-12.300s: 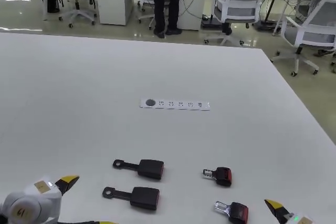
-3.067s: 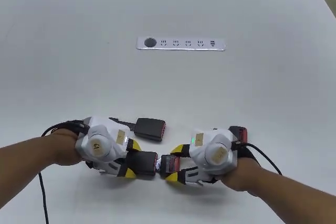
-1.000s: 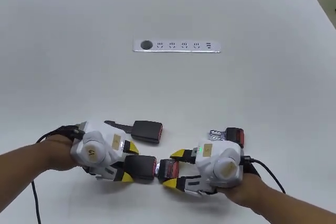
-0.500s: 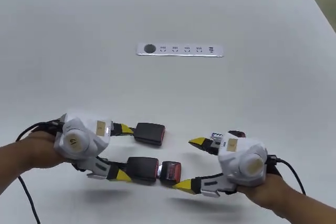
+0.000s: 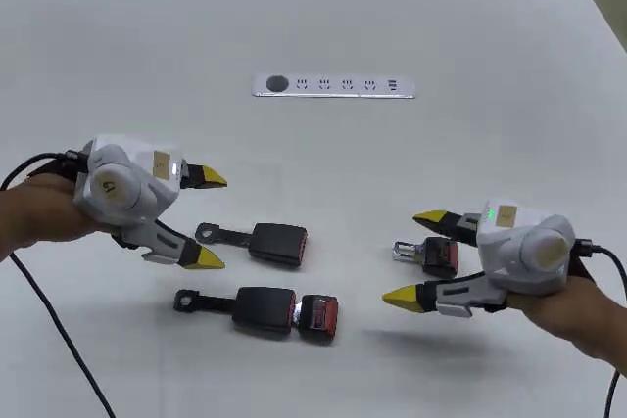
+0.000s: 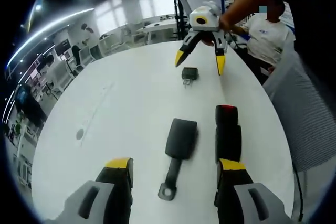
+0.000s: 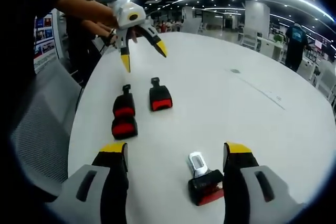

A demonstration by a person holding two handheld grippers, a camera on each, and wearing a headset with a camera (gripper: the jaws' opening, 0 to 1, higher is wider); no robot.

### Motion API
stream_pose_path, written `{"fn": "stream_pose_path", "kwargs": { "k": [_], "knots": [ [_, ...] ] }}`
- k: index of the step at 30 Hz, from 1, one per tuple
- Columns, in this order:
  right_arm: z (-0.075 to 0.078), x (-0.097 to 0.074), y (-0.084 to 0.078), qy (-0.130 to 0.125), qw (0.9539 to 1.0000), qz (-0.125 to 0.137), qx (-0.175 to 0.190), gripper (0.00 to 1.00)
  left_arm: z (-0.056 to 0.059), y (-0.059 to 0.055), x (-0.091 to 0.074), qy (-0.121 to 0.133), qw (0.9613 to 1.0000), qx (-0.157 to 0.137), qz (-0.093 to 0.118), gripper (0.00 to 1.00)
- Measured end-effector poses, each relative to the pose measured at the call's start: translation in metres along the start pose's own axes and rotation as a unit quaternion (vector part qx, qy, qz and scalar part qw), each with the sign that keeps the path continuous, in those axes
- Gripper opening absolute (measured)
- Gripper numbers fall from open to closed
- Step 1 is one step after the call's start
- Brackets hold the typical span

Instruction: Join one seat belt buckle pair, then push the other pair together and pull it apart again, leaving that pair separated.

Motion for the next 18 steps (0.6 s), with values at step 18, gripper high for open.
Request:
{"fn": "stream_pose_path", "kwargs": {
  "k": [18],
  "knots": [
    [0.046,-0.023,-0.050,0.013,0.9975,-0.068,0.012,0.71,-0.004,-0.021,0.060,-0.065,0.9976,0.005,-0.023,0.62]
  ]
}}
Point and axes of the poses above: the centre of the closed fingertips' face, and the gripper's own axes: x roughly forward along the fingers, z roughly to its right, y roughly out of its top, the point moved 6 cm from there along -x, roughly backward along the fingers, and after that the axes turned 13 degrees about z, right-handed, at the moved point
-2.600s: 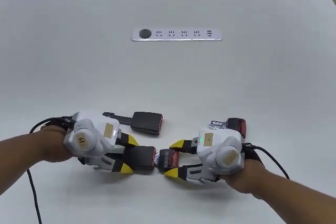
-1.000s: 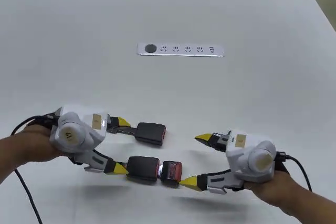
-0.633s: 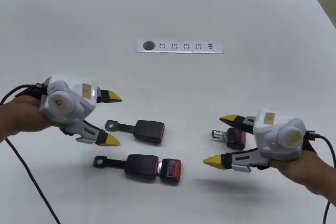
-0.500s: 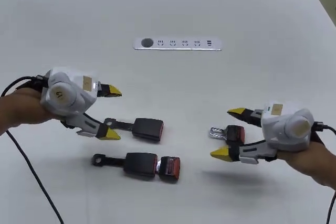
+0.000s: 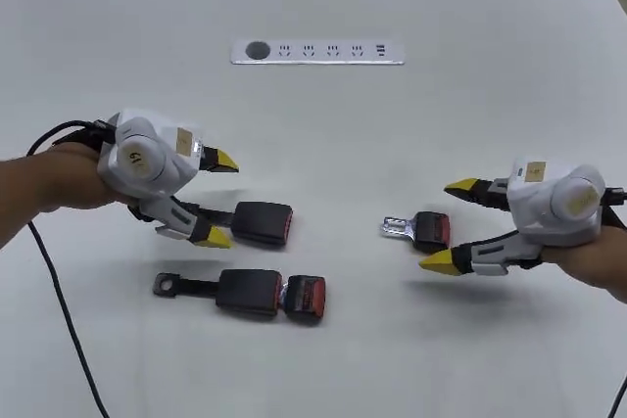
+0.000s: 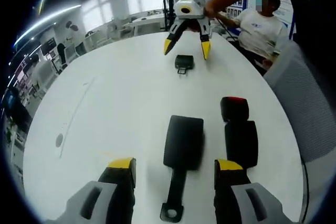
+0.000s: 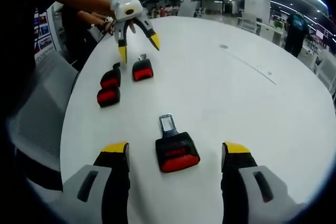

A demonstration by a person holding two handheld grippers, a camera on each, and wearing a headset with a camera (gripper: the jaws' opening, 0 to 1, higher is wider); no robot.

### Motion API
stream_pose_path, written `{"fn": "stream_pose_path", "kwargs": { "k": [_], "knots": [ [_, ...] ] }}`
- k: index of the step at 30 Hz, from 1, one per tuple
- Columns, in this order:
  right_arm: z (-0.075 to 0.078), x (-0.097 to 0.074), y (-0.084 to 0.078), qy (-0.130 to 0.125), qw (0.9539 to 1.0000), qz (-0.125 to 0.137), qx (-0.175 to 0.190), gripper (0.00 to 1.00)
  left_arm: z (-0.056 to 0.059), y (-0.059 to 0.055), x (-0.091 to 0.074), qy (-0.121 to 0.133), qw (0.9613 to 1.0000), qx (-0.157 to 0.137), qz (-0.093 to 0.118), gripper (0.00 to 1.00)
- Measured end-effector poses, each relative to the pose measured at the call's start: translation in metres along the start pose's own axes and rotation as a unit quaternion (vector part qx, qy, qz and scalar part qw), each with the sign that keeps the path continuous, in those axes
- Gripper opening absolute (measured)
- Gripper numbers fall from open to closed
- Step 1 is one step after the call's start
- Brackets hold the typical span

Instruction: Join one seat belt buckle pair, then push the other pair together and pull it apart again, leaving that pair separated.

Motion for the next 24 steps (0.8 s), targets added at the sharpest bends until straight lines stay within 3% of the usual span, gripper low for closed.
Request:
{"fn": "stream_pose_path", "kwargs": {
  "k": [5,7,13,24],
  "knots": [
    [0.001,0.003,-0.009,0.023,0.9995,-0.018,0.007,0.64,0.005,-0.006,0.010,-0.023,0.9997,0.003,-0.007,0.60],
    [0.001,0.001,-0.010,0.032,0.9989,-0.032,-0.015,0.64,0.005,-0.009,0.013,-0.025,0.9996,0.003,-0.009,0.60],
    [0.002,0.002,-0.017,0.051,0.9969,-0.056,-0.023,0.59,0.001,-0.013,0.022,-0.027,0.9995,0.006,-0.012,0.54],
    [0.001,0.011,-0.013,0.065,0.9959,-0.049,-0.039,0.50,0.001,-0.013,0.025,-0.024,0.9996,-0.014,0.006,0.52]
  ]
}}
Point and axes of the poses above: the centre of the closed fingertips' face, and the gripper's own axes: x roughly forward along the fingers, z roughly to its right, y roughly out of its top, the point moved 6 cm from there along -x, roughly backward along the fingers, and after that the axes turned 13 degrees about z, right-handed, at the moved point
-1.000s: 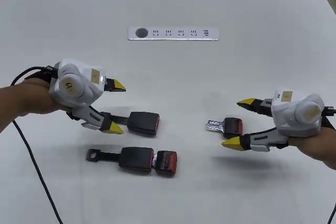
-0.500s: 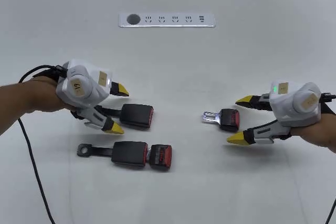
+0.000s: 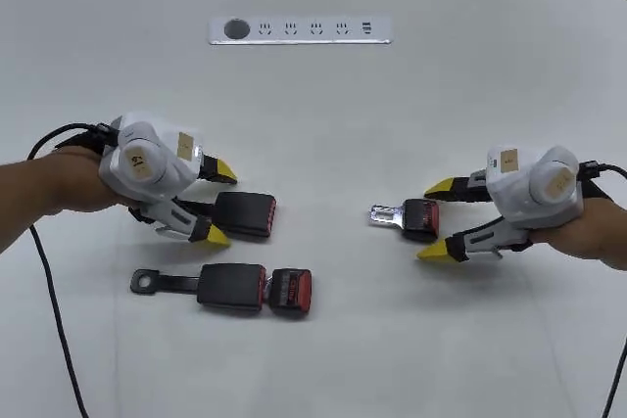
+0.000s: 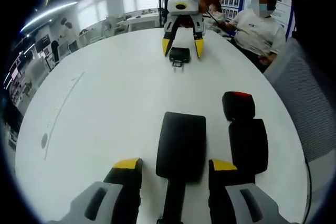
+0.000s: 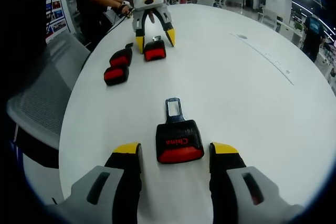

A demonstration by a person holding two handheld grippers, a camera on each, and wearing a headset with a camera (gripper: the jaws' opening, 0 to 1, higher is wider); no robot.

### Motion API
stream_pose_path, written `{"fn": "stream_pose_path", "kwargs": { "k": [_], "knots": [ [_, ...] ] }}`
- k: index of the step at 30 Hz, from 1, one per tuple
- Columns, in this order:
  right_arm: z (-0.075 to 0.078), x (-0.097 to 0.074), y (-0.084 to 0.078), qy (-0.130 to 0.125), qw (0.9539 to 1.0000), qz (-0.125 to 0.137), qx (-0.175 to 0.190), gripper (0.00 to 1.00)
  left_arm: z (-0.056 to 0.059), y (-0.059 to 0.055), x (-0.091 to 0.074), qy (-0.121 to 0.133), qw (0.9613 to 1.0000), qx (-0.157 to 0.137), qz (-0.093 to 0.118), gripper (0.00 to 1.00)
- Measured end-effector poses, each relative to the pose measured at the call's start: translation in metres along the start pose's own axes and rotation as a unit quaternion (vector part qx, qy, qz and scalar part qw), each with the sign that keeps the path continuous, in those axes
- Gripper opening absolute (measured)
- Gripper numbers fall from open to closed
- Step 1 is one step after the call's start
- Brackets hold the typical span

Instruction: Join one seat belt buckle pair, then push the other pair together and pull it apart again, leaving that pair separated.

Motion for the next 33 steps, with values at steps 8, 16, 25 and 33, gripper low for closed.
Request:
{"fn": "stream_pose_path", "kwargs": {
  "k": [8,16,25,33],
  "knots": [
    [0.001,0.004,0.004,0.001,0.9999,-0.003,-0.010,0.41,0.003,0.003,0.004,-0.006,0.9999,0.005,0.007,0.35],
    [0.003,0.005,0.005,-0.002,0.9996,-0.013,-0.024,0.35,0.004,0.004,0.003,0.006,1.0000,-0.002,-0.001,0.34],
    [0.002,0.012,0.009,0.013,0.9989,-0.027,-0.035,0.34,0.009,0.006,0.003,0.022,0.9996,-0.017,-0.008,0.34],
    [-0.001,0.025,0.017,0.018,0.9986,-0.027,-0.041,0.34,0.009,0.005,0.003,0.020,0.9994,-0.020,-0.018,0.34]
  ]
}}
Point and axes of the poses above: the centre of the closed fingertips' face, and the gripper's own axes: x roughly forward along the fingers, z roughly to its right, y roughly out of its top, the point moved 6 cm from there along -x, roughly backward along the fingers, and after that the axes turned 13 degrees about z, right-handed, at the moved point
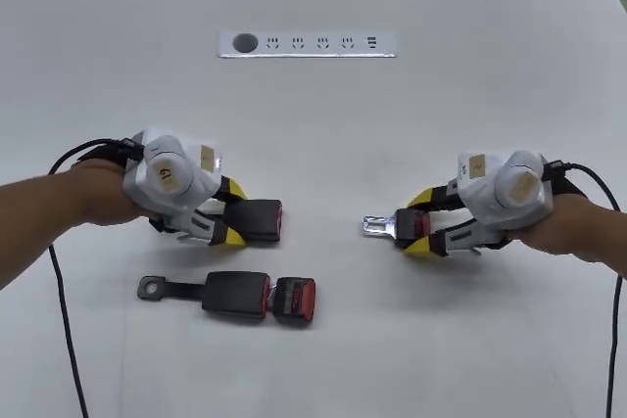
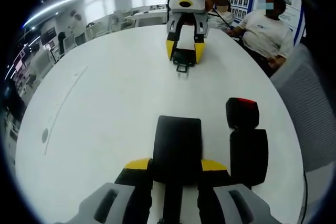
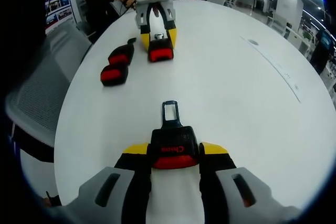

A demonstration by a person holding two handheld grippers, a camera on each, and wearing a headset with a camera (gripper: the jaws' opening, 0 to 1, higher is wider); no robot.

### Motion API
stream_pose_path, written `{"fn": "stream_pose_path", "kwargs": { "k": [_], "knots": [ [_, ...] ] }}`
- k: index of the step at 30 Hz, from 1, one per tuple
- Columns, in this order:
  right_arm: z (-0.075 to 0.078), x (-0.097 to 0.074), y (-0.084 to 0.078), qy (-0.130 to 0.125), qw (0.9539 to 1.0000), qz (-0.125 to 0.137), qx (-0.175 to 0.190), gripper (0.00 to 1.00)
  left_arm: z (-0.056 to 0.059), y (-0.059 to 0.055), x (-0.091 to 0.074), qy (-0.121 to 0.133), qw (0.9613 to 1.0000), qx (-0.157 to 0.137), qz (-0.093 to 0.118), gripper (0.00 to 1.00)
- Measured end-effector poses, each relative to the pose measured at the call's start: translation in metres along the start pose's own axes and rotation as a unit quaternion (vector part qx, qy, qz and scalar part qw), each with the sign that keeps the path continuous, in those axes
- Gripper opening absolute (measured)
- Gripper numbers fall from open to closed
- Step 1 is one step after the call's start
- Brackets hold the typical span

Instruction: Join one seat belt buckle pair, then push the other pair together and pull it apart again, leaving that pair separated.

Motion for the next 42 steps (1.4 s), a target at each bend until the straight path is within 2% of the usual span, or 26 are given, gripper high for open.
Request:
{"fn": "stream_pose_path", "kwargs": {
  "k": [6,12,29,34,37,42],
  "knots": [
    [-0.003,0.012,0.008,0.003,1.0000,0.009,-0.003,0.34,-0.001,-0.001,0.000,0.001,1.0000,-0.001,-0.001,0.34],
    [-0.005,0.022,0.027,0.012,0.9996,0.027,-0.004,0.34,-0.001,0.000,0.000,0.001,1.0000,-0.002,-0.005,0.34],
    [-0.007,0.045,0.041,0.014,0.9988,0.047,-0.005,0.34,-0.002,0.001,0.001,0.000,0.9999,-0.004,-0.010,0.34],
    [-0.004,0.052,0.049,0.017,0.9982,0.058,-0.002,0.34,-0.002,0.002,0.001,-0.003,0.9998,-0.006,-0.017,0.34],
    [-0.009,0.060,0.058,0.028,0.9975,0.064,-0.007,0.34,-0.002,0.003,0.001,-0.010,0.9996,0.004,-0.027,0.34],
    [-0.008,0.068,0.066,0.031,0.9973,0.067,-0.009,0.34,-0.003,0.002,0.001,-0.012,0.9995,0.006,-0.028,0.34]
  ]
}}
Point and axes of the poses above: the centre of the closed fingertips' face, and the gripper's own axes: x roughly forward along the fingers, z roughly to its right, y roughly out of its top, the point moved 6 cm from there along -x, roughly backward along the fingers, and after that the axes turned 13 degrees about z, right-handed, at the moved point
